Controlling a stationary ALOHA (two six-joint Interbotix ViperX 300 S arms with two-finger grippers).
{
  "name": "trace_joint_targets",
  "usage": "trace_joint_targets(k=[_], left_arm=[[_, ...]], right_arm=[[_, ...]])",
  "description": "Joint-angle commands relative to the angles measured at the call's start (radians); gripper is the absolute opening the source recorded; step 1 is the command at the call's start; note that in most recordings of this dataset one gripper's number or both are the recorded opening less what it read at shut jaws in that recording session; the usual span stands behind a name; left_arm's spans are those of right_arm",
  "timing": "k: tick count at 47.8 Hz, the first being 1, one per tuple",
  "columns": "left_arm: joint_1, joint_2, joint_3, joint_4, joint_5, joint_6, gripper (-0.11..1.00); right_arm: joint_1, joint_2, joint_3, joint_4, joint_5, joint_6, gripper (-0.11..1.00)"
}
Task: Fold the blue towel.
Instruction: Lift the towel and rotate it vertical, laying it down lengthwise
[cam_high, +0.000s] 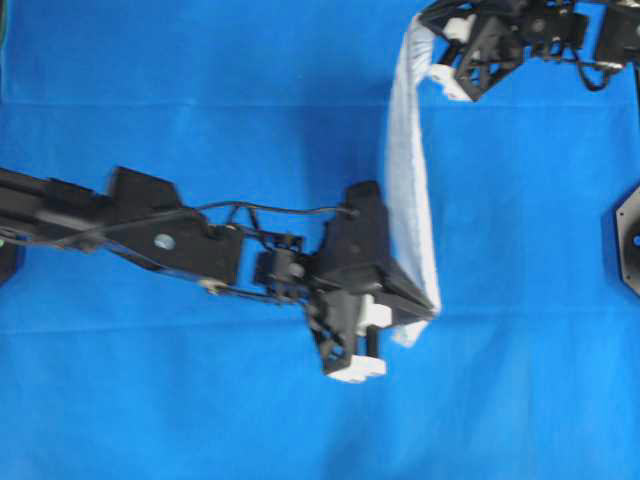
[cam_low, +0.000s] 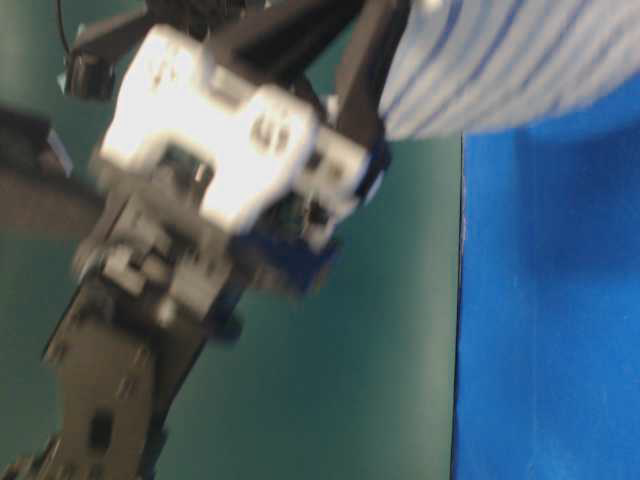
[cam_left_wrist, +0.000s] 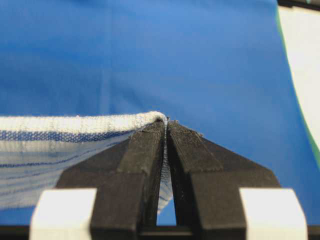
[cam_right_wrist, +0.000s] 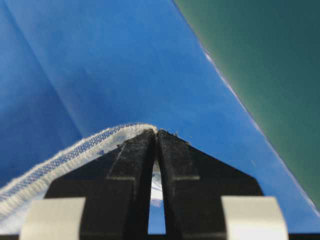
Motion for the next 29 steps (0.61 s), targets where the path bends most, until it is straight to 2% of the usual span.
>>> trace_joint_targets(k=[1, 7, 13, 22, 29], left_arm=[[0.000, 0.012, -0.072, 0.002, -0.015, 0.002, 0.01], [0.000, 0.054, -0.124, 0.002, -0.015, 0.002, 0.01], [-0.005, 0.052, -0.109, 0.002, -0.014, -0.003, 0.01], [-0.011, -0.005, 0.029, -0.003, -0.015, -0.035, 0.01], [-0.025, -0.057, 0.153, -0.005, -0.015, -0.112, 0.01]], right_arm=[[0.000, -0.052, 0.011, -0.005, 0.002, 0.003, 0.04], [0.000, -0.060, 0.020, -0.005, 0.008, 0.003, 0.04], [0.005, -0.014, 0.002, -0.003, -0.003, 0.003, 0.04], [0.021, 0.118, -0.064, -0.003, -0.040, 0.003, 0.04], [0.043, 0.212, -0.129, -0.003, -0.075, 0.003, 0.04]])
